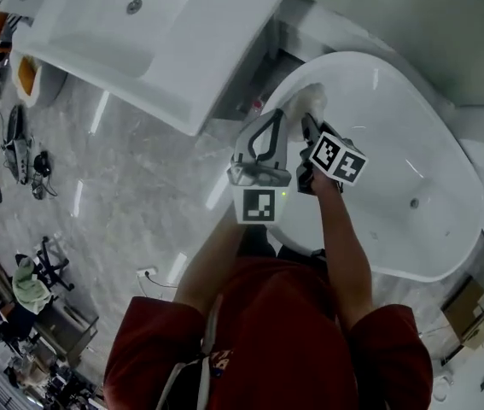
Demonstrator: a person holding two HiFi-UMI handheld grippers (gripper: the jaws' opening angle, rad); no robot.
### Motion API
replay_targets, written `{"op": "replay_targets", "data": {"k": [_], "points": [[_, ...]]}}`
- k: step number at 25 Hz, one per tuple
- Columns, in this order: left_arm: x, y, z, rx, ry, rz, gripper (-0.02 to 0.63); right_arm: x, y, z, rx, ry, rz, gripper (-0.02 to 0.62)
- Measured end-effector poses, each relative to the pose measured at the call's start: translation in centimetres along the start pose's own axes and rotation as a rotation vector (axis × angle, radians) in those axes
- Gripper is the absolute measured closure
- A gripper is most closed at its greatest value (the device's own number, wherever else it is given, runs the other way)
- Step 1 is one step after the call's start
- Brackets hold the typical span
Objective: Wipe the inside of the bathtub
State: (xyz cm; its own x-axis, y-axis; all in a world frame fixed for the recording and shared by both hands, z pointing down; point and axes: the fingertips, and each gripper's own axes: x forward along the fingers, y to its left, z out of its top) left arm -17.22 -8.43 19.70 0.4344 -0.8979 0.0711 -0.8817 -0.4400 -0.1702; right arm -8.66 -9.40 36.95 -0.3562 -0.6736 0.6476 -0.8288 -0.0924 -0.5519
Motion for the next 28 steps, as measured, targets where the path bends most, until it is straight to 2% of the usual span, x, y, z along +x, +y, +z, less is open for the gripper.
{"op": "replay_targets", "data": {"k": [2,5,9,12,15,18,21,28], "points": [[-1.1,1.4,0.7,0.019,-0.029,0.018,0.592,0.3,1.7,-0.5,-0.016,0.01,-0.001,0.494],[-2.2,2.7,0.5,0.03,-0.028,0.026,0.591,1.1,2.8,-1.3,-0.042,0.023,-0.017,0.494],[-2.7,3.8,0.1,-0.011,-0.037,0.041,0.591,1.7,2.5,-1.5,-0.045,0.029,-0.038,0.494],[-2.7,3.7,0.1,-0.006,-0.019,0.03,0.592,2.1,2.0,-1.7,-0.047,0.045,-0.045,0.494],[-2.5,3.7,0.7,0.008,-0.041,0.021,0.592,2.5,1.6,-1.6,-0.047,0.052,-0.054,0.494],[-2.2,3.4,-0.3,-0.018,-0.024,0.02,0.591,3.3,1.2,-1.8,-0.066,0.073,-0.039,0.494],[-1.5,3.1,-1.0,-0.009,-0.02,0.017,0.591,4.2,0.6,-2.0,-0.078,0.099,-0.023,0.494],[-0.2,1.8,-2.8,-0.013,0.038,-0.013,0.592,5.9,-2.4,-3.3,-0.029,0.123,-0.045,0.494]]}}
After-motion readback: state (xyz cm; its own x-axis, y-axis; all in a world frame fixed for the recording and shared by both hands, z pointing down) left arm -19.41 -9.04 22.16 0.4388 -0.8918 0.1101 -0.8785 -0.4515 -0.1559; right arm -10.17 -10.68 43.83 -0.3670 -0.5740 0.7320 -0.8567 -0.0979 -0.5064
